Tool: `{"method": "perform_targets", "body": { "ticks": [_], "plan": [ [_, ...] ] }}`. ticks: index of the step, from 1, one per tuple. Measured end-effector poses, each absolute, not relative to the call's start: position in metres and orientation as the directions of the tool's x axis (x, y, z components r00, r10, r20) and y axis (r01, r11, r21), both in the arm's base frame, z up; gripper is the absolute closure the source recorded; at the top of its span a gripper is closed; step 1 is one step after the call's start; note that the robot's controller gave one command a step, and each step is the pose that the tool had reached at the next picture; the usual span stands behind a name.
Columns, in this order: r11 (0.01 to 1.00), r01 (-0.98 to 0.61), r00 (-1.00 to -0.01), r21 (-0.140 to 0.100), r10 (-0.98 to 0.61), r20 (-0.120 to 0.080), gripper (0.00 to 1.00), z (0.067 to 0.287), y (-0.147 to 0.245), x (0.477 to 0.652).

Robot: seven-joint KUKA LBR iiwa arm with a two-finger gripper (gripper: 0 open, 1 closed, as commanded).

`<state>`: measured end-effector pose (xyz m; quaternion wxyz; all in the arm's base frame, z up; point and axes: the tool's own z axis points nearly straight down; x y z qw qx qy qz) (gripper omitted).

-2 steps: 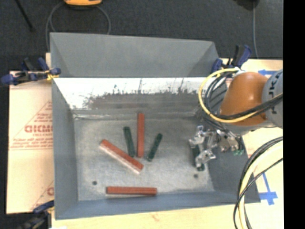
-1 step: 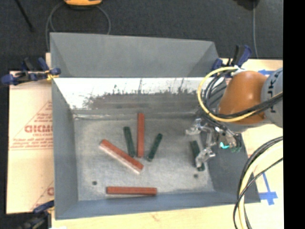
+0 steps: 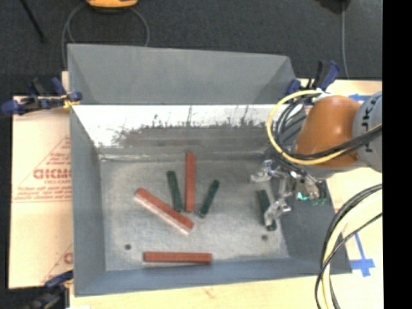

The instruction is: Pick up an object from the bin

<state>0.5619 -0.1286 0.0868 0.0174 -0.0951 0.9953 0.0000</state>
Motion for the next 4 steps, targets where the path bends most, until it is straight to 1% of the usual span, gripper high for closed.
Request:
{"method": "perform_targets", "body": {
  "ticks": [1,2,3,4],
  "plan": [
    [0.982,-0.191,-0.981,-0.006,-0.191,-0.035,0.0,0.093,-0.128,0.556],
    [0.847,-0.532,-0.847,0.011,-0.532,-0.002,1.0,0.085,-0.139,0.563],
    [0.847,-0.531,-0.847,0.011,-0.531,-0.002,1.0,0.085,-0.139,0.563],
    [0.761,-0.649,-0.761,0.001,-0.649,0.0,1.0,0.095,-0.141,0.558]
  ]
}}
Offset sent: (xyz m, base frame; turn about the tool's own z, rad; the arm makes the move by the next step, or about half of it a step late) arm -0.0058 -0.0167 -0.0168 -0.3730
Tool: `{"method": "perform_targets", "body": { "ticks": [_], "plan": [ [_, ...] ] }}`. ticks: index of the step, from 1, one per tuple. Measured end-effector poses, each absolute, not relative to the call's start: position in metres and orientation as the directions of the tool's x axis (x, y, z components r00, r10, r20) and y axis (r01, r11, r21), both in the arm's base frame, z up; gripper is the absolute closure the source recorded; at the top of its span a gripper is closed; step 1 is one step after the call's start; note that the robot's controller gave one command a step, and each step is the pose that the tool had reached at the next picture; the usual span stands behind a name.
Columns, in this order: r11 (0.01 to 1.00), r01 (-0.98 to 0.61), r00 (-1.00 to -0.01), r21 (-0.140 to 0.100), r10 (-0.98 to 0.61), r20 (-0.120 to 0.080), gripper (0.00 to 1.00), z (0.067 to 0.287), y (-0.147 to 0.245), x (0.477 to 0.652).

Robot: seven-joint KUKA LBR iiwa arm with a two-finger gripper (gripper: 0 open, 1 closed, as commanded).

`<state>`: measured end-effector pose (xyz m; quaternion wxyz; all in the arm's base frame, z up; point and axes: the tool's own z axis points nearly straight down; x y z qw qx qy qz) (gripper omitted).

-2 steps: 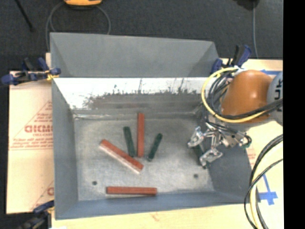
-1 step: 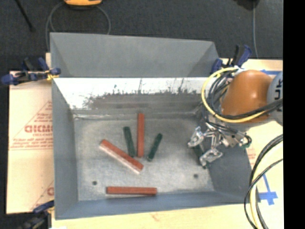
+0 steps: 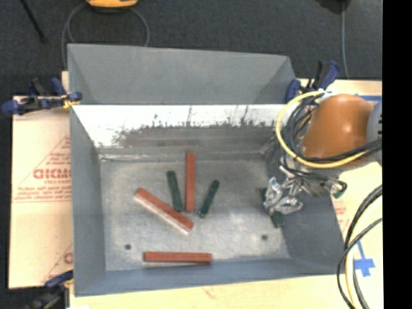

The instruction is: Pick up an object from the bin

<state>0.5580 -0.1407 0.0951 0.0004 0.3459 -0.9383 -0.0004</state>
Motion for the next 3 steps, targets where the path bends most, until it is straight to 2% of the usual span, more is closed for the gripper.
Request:
{"method": "perform_targets", "body": {
  "ticks": [1,2,3],
  "plan": [
    [0.707,-0.707,-0.707,-0.005,-0.707,-0.003,1.0,0.101,-0.141,0.557],
    [0.775,-0.631,-0.775,-0.01,-0.631,-0.01,0.0,0.217,-0.131,0.589],
    [0.776,-0.631,-0.776,-0.002,-0.631,-0.005,0.0,0.213,-0.131,0.587]
  ]
}}
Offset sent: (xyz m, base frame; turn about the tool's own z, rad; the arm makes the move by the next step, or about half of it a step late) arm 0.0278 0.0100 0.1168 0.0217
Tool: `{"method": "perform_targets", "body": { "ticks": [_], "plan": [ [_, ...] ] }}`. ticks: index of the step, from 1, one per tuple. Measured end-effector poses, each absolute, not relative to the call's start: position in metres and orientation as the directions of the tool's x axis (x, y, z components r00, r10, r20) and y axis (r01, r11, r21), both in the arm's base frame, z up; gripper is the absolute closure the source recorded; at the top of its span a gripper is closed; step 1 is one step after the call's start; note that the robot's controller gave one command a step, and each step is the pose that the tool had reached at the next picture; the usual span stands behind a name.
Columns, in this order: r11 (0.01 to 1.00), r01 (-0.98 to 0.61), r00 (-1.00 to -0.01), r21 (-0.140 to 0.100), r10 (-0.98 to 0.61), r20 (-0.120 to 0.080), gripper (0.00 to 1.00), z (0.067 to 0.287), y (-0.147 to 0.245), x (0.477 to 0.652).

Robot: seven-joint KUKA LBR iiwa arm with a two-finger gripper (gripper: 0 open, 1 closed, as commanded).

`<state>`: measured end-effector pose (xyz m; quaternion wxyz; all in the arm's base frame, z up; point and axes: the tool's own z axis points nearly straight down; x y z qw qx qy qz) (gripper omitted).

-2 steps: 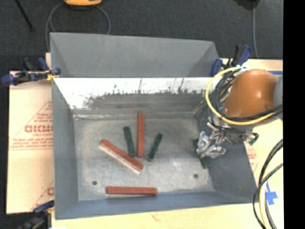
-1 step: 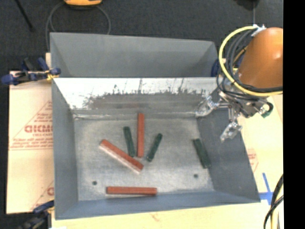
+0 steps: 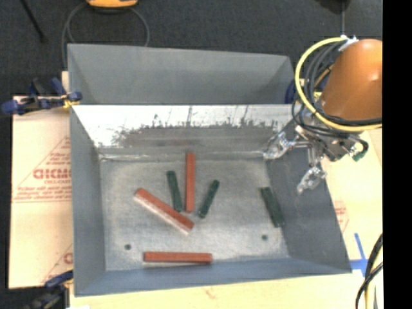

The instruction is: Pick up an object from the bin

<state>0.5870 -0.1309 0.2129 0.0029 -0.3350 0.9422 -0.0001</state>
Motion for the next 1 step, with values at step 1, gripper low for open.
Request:
{"method": "perform_targets", "body": {
  "ticks": [1],
  "plan": [
    [0.75,-0.662,-0.75,-0.008,-0.662,-0.008,0.0,0.158,-0.1283,0.5874]
  ]
}}
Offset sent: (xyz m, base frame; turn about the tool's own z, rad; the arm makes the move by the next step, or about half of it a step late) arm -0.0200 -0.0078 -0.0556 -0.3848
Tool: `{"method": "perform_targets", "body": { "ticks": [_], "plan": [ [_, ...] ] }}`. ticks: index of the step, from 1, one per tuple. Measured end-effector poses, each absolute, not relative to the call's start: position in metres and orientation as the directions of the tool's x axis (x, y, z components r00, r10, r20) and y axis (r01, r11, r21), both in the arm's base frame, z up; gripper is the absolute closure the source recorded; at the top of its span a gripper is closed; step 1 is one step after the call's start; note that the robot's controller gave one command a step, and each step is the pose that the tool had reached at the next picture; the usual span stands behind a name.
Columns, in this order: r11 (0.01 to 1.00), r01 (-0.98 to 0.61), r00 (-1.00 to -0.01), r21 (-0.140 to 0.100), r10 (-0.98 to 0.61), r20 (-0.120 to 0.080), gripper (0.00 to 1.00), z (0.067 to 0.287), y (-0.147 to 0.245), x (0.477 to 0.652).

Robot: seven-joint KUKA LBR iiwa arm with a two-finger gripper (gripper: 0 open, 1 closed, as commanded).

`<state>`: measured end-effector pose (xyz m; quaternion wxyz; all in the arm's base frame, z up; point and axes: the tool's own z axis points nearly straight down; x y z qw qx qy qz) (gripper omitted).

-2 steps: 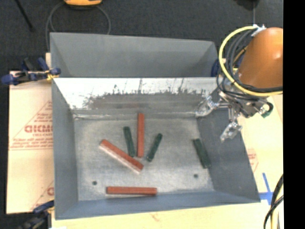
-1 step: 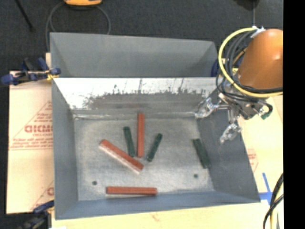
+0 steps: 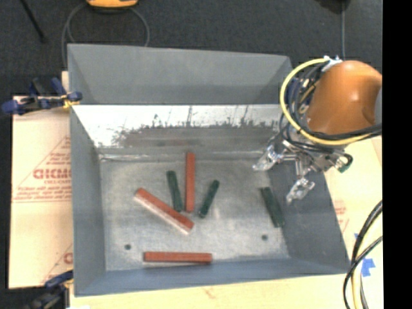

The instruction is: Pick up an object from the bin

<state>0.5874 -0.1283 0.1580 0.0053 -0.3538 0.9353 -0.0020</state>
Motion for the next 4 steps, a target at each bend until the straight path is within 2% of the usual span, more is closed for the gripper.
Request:
{"method": "perform_targets", "body": {
  "ticks": [1,2,3,4],
  "plan": [
    [0.671,-0.742,-0.671,0.002,-0.742,0.001,0.0,0.12,-0.131,0.579],
    [0.327,-0.945,-0.327,-0.015,-0.945,-0.001,1.0,0.079,-0.121,0.6],
    [0.328,-0.945,-0.328,-0.015,-0.945,-0.001,1.0,0.079,-0.121,0.6],
    [0.356,-0.934,-0.356,-0.006,-0.934,-0.002,1.0,0.269,-0.087,0.61]
  ]
}}
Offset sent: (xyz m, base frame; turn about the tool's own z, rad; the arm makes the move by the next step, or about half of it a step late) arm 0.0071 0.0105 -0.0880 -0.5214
